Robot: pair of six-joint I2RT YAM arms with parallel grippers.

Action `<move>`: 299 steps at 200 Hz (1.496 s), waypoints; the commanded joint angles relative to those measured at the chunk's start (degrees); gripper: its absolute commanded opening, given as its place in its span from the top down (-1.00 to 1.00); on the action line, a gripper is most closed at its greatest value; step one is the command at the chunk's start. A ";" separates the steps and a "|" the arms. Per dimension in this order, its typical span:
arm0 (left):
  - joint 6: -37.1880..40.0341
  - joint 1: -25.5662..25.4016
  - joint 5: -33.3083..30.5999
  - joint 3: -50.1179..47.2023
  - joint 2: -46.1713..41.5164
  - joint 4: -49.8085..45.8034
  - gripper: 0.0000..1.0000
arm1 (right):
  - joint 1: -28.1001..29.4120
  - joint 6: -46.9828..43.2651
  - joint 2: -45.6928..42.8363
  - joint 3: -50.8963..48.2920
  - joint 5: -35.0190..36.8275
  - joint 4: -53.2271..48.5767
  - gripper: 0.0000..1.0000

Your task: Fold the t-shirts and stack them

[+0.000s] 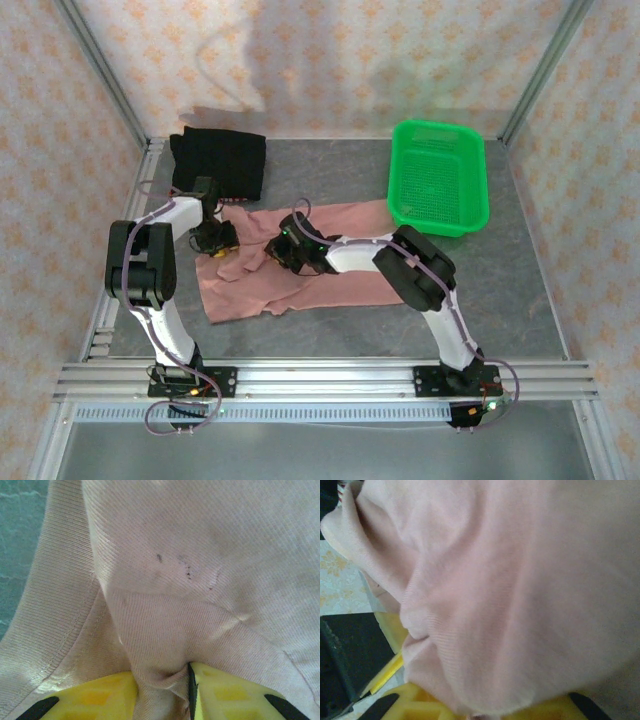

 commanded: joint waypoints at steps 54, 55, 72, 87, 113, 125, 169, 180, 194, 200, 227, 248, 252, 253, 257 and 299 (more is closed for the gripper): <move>1.83 2.00 -2.68 -1.39 2.91 -1.52 0.34 | -1.14 -1.90 -2.71 0.29 1.04 -7.61 1.00; 1.84 2.06 -2.70 -1.38 2.96 -1.56 0.34 | -1.12 -1.95 -2.82 0.25 0.99 -7.72 1.00; 2.41 2.54 -4.37 -0.67 3.37 -2.58 0.34 | -1.57 -3.62 -5.19 0.30 -0.15 -12.37 1.00; 2.89 2.72 -5.99 0.00 3.70 -3.25 0.35 | -2.32 -5.42 -7.02 0.61 -1.49 -17.31 1.00; 2.93 2.81 -7.03 0.69 3.80 -3.45 0.35 | -3.67 -7.50 -9.99 0.10 -3.96 -22.76 1.00; 2.85 2.81 -7.13 0.84 3.80 -3.34 0.35 | -4.32 -8.27 -10.82 0.29 -5.25 -25.37 1.00; 3.55 2.77 -7.92 1.86 6.66 -3.71 0.35 | -6.89 -12.88 -12.03 0.44 -10.04 -32.76 1.00; 3.61 2.72 -7.68 2.13 6.79 -3.79 0.35 | -7.46 -14.08 -11.39 0.63 -10.83 -34.11 1.00; 3.70 2.72 -7.36 2.30 6.79 -3.91 0.35 | -7.96 -15.60 -9.63 1.64 -12.59 -35.58 1.00; 3.71 2.73 -7.35 2.25 6.79 -4.04 0.35 | -7.96 -17.03 -8.50 2.99 -12.56 -37.57 1.00; 4.14 2.72 -5.90 1.82 5.87 -3.91 0.33 | -7.96 -20.52 -5.25 6.57 -10.06 -41.96 0.94; 3.72 2.77 -3.84 1.84 1.26 -4.68 0.23 | -7.94 -18.95 -6.52 6.34 -9.78 -36.97 0.82; 3.59 2.80 -3.64 1.96 0.13 -5.04 0.20 | -7.88 -18.74 -7.02 6.14 -9.84 -35.92 0.79; 3.56 2.81 -3.54 2.01 -0.15 -5.07 0.19 | -7.88 -18.72 -7.14 6.08 -9.86 -35.81 0.78; 3.37 2.80 -3.21 2.26 -1.34 -5.46 0.17 | -7.80 -18.67 -7.66 5.95 -9.97 -34.91 0.75; 2.69 2.81 0.37 5.33 -13.97 -12.45 -0.06 | -5.01 -18.89 -11.40 4.64 -13.95 -32.30 0.36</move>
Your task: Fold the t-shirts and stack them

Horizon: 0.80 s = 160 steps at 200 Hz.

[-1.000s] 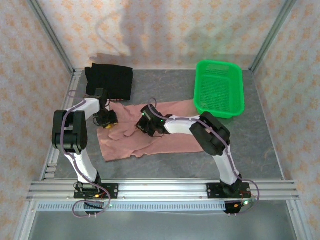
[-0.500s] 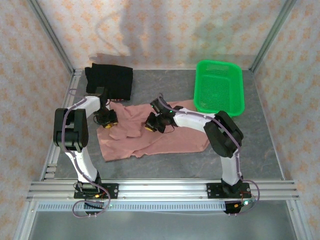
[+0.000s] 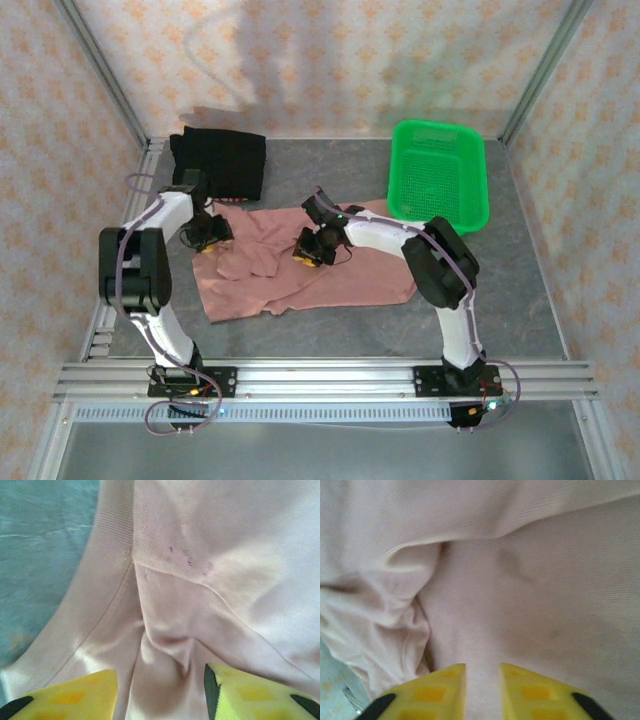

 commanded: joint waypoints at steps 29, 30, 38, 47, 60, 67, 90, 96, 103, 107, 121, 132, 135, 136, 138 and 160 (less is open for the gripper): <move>-0.10 0.53 3.62 -2.59 -15.28 -10.21 -0.13 | 5.44 4.51 -3.05 -3.15 -3.99 9.47 0.21; -0.14 0.54 3.71 -2.88 -15.46 -10.27 -0.13 | 5.53 4.62 -2.96 -3.23 -3.97 9.80 0.21; -0.57 0.95 4.24 -5.37 -16.81 -10.17 -0.13 | 6.10 5.66 -2.39 -3.63 -4.14 11.87 0.20; -1.15 1.39 5.21 -8.42 -18.18 -9.08 -0.12 | 6.61 6.36 -1.41 -3.24 -4.38 12.99 0.20; -1.78 1.85 7.14 -12.11 -19.14 -7.19 -0.10 | 7.15 6.48 -0.48 -2.64 -3.74 13.01 0.19; -1.92 1.88 8.29 -13.64 -18.99 -6.48 -0.07 | 7.29 6.72 -0.18 -2.70 -3.59 13.39 0.20; -2.75 1.98 10.33 -17.73 -18.98 -2.78 0.00 | 7.47 6.52 0.89 -1.97 -3.17 13.58 0.22; -3.21 2.10 11.01 -18.58 -18.97 -1.56 0.00 | 7.47 6.27 1.12 -1.98 -2.88 13.34 0.24; -3.81 2.14 11.85 -19.62 -18.90 0.01 0.00 | 7.47 6.14 1.32 -1.95 -2.66 13.25 0.26; -4.16 2.14 12.16 -20.10 -18.77 0.69 0.00 | 7.47 6.06 1.51 -1.85 -2.63 13.09 0.27; -4.81 2.10 12.16 -21.35 -17.87 2.70 0.02 | 7.47 5.85 1.88 -1.95 -2.28 12.56 0.32; -5.21 2.14 12.29 -22.22 -17.26 4.14 0.03 | 7.46 6.04 2.01 -2.26 -2.10 13.01 0.34; -5.31 2.08 12.23 -22.44 -17.30 4.55 0.03 | 7.47 6.04 2.06 -2.30 -1.98 13.03 0.34; -5.42 2.11 12.19 -22.55 -17.21 4.71 0.03 | 7.47 6.00 2.10 -2.28 -1.99 13.03 0.34; -5.48 2.13 12.11 -22.73 -17.22 4.99 0.04 | 7.47 5.97 2.09 -2.24 -1.94 13.03 0.34; -6.58 2.23 11.41 -24.10 -17.25 7.50 0.05 | 7.47 5.95 3.17 -1.50 -1.92 13.47 0.36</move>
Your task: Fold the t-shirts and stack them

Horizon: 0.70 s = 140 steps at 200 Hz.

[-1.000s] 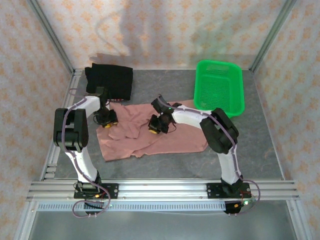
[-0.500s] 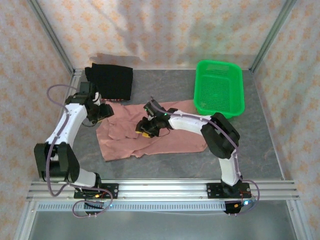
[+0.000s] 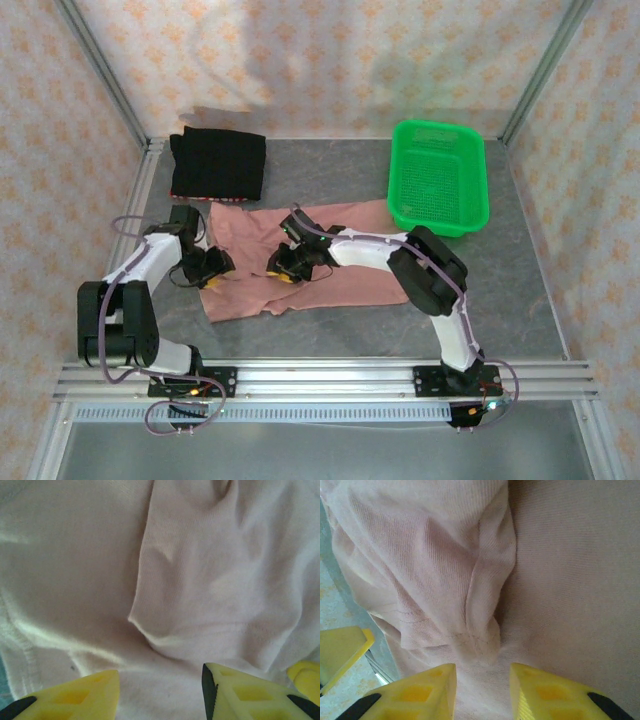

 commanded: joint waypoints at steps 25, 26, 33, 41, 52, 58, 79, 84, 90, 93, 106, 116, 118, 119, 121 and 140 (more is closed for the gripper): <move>-3.03 0.65 0.38 -2.05 0.67 6.43 0.09 | -0.16 0.66 2.29 1.54 1.34 2.45 0.38; -3.04 0.65 0.33 -2.05 0.68 6.53 0.09 | -0.16 0.62 2.32 1.59 1.34 2.48 0.38; -3.14 0.61 0.01 -2.05 0.83 6.70 0.11 | -0.16 0.67 2.64 1.90 1.34 2.56 0.38; -3.22 0.65 -0.68 -2.09 0.88 6.82 0.12 | -0.16 0.70 3.17 2.38 1.26 2.58 0.40; -3.36 0.69 -1.54 -2.05 0.95 6.88 0.13 | -0.16 0.77 3.72 2.93 1.25 2.68 0.42; -3.44 0.69 -1.92 -2.06 1.01 6.98 0.14 | -0.16 0.84 3.92 3.24 1.33 2.74 0.43; -3.81 0.81 -2.30 -2.05 1.49 7.76 0.17 | -0.21 1.03 4.36 3.82 1.69 2.51 0.48; -3.89 0.77 -2.53 -1.93 1.67 7.77 0.19 | -0.16 1.07 4.46 3.92 1.75 2.44 0.48; -4.00 0.81 -3.15 -1.89 1.81 7.60 0.20 | -0.16 1.11 4.45 3.84 1.92 2.35 0.50; -4.05 0.80 -3.60 -1.81 1.87 7.52 0.21 | -0.16 1.11 4.47 3.83 2.08 2.36 0.51; -4.27 0.90 -5.02 -2.00 2.17 7.62 0.21 | -0.16 1.19 4.54 3.82 2.69 2.24 0.55; -4.77 0.91 -5.73 -2.22 2.48 8.26 0.22 | -0.16 1.46 4.61 3.75 2.92 2.56 0.61; -4.93 0.92 -5.79 -2.22 2.56 8.48 0.22 | -0.16 1.50 4.63 3.77 2.98 2.63 0.62; -5.00 0.88 -5.78 -2.22 2.59 8.52 0.22 | -0.16 1.57 4.63 3.80 3.00 2.65 0.63; -5.10 0.91 -5.82 -2.29 2.66 8.79 0.22 | -0.16 1.55 4.63 3.76 3.00 2.71 0.64; -6.09 0.87 -5.74 -2.26 3.23 10.72 0.25 | -0.17 1.64 4.05 3.75 3.39 1.93 0.81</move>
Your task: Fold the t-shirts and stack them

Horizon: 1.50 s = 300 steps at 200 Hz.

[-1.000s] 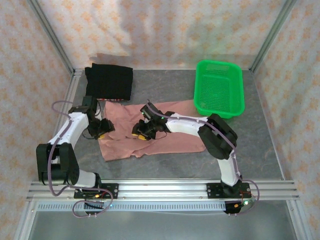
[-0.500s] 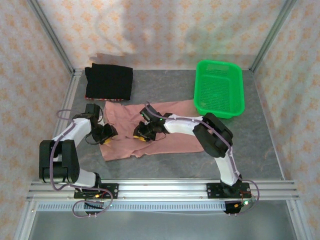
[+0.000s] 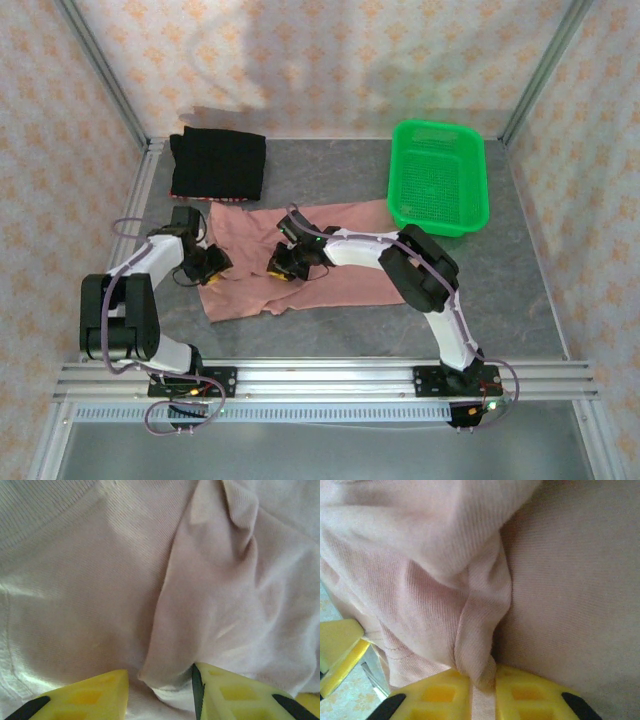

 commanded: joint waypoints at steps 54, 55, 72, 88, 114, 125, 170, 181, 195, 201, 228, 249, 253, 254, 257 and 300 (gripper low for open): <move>-0.64 0.54 -4.08 0.95 2.44 2.71 0.73 | -0.45 0.56 -4.13 -2.16 3.72 -1.77 1.00; -0.61 0.55 -4.10 0.97 2.49 2.69 0.75 | -0.42 0.55 -4.21 -2.27 3.67 -1.73 1.00; 0.59 0.55 -5.46 1.03 1.94 1.06 0.90 | -0.51 0.46 -5.35 -2.97 3.88 -2.65 1.00; 1.61 0.50 -6.70 1.15 0.23 -0.87 0.97 | -0.62 0.15 -6.50 -3.43 4.40 -3.72 1.00; 1.98 0.63 -7.91 1.95 -2.84 -3.81 1.00 | -0.76 0.43 -7.63 -4.27 4.71 -4.97 1.00; 1.90 0.70 -8.05 1.79 -3.86 -4.33 1.00 | -0.75 0.58 -7.55 -4.43 4.35 -5.20 1.00; 2.26 0.72 -6.30 -0.05 -4.34 -5.25 1.00 | -0.77 1.53 -6.60 -5.87 3.70 -5.24 1.00; 2.14 0.70 -6.29 -0.29 -3.45 -5.33 1.00 | -0.69 1.95 -5.69 -5.84 3.13 -5.15 0.97; 1.89 0.72 -6.55 0.02 -1.91 -6.09 1.00 | -0.73 2.26 -5.19 -6.19 3.35 -5.03 0.88; 1.98 0.72 -6.84 0.26 -1.16 -6.50 1.00 | -0.75 2.32 -5.10 -6.32 3.61 -5.06 0.84; 1.93 0.64 -8.49 2.19 -0.89 -9.17 0.79 | -1.19 1.61 -7.18 -6.74 4.40 -5.22 0.48; 1.56 0.64 -9.33 6.41 -4.69 -12.86 0.54 | -2.58 -0.87 -13.08 -8.09 6.91 -8.43 0.18; 1.44 0.64 -9.55 7.38 -5.60 -13.59 0.48 | -3.00 -1.36 -14.48 -8.50 7.58 -9.53 0.15; 1.40 0.64 -9.56 7.62 -5.83 -13.77 0.47 | -3.15 -1.59 -14.88 -8.65 7.80 -9.78 0.14; 1.30 0.64 -9.57 8.58 -6.25 -14.17 0.43 | -3.58 -2.13 -15.97 -9.06 8.42 -10.63 0.12; -1.16 -3.62 -6.19 18.54 -7.43 -11.83 0.10 | -13.76 -11.66 -24.00 -11.44 15.01 -20.71 -0.07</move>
